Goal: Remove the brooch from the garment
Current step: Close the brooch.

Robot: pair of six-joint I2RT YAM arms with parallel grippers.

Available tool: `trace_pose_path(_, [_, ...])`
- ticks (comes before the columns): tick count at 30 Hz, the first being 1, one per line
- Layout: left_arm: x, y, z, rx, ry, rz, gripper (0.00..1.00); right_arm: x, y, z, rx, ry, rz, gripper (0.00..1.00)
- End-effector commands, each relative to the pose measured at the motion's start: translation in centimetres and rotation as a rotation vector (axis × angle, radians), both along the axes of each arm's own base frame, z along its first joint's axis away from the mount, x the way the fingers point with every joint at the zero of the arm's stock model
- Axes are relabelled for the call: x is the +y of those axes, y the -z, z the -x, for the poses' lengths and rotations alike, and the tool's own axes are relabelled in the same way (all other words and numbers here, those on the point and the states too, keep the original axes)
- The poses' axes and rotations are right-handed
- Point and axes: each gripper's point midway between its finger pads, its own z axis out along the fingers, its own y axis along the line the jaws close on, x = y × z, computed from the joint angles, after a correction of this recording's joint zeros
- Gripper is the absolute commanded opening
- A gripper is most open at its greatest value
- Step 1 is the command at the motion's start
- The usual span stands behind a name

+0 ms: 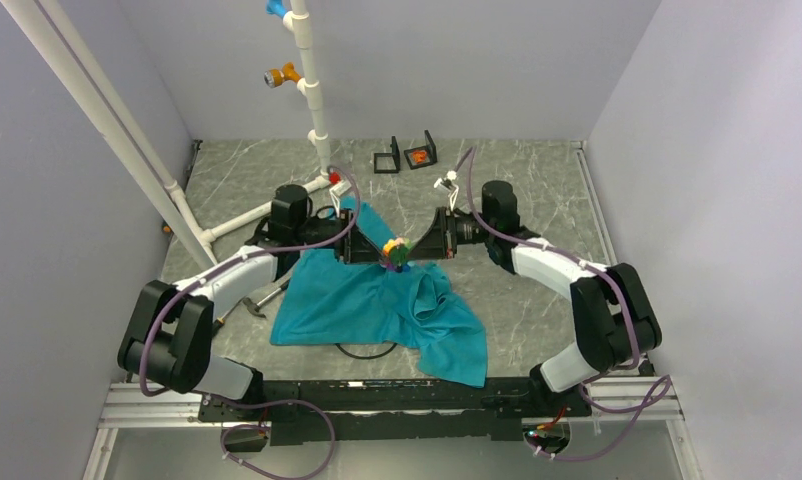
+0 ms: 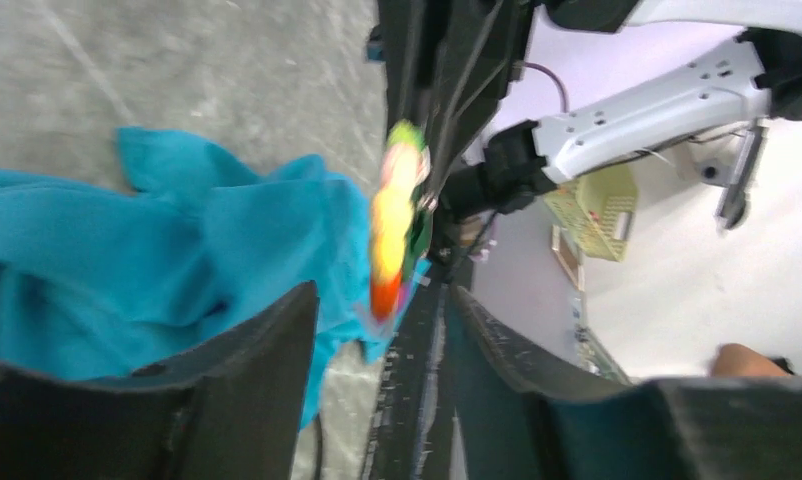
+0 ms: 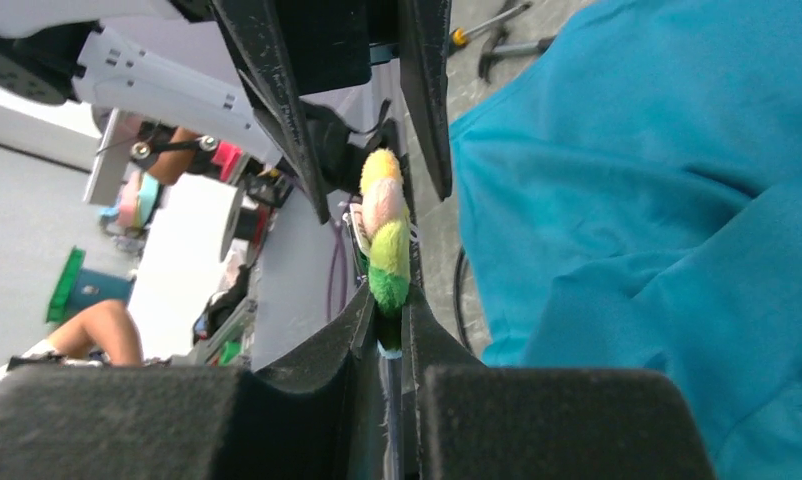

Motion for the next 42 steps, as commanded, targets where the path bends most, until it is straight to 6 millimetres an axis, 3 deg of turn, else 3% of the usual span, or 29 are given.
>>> trace_pose_path(1, [2.7, -1.5, -3.4, -0.106, -0.109, -0.025, 0.61, -0.5, -2.5, -4.1, -0.225, 0.088, 0.084, 0.00])
trace_pose_path(4, [4.8, -2.0, -5.2, -0.156, -0.187, -0.067, 0.69, -1.0, -2.6, -7.1, -0.338, 0.168, 0.207, 0.00])
trace_pose_path(6, [6.3, -2.3, -6.0, -0.165, -0.244, -0.099, 0.82, -1.5, -2.9, -9.5, -0.421, 0.230, 0.281, 0.00])
trace_pose_path(10, [9.5, -2.8, -7.1, -0.199, -0.362, -0.131, 0.99, -2.3, -3.2, -14.4, -0.548, 0.363, 0.456, 0.00])
trace_pose_path(22, [19.3, -3.7, -8.1, -0.140, -0.617, -0.144, 1.00, 0.2, -2.2, -26.0, -0.655, 0.560, 0.764, 0.00])
trace_pose_path(29, [23.6, -5.0, -8.0, -0.105, -0.722, -0.080, 0.99, 2.7, -0.6, -29.2, -0.840, 0.604, 0.899, 0.00])
trace_pose_path(36, [22.8, -4.4, -7.2, -0.141, -0.670, -0.105, 0.99, 3.6, 0.6, -30.7, -0.886, 0.632, 0.941, 0.00])
trace_pose_path(42, [20.0, -3.6, -7.1, -0.257, -0.568, -0.242, 1.00, 4.6, 0.4, -31.2, -0.945, 0.616, 0.884, 0.00])
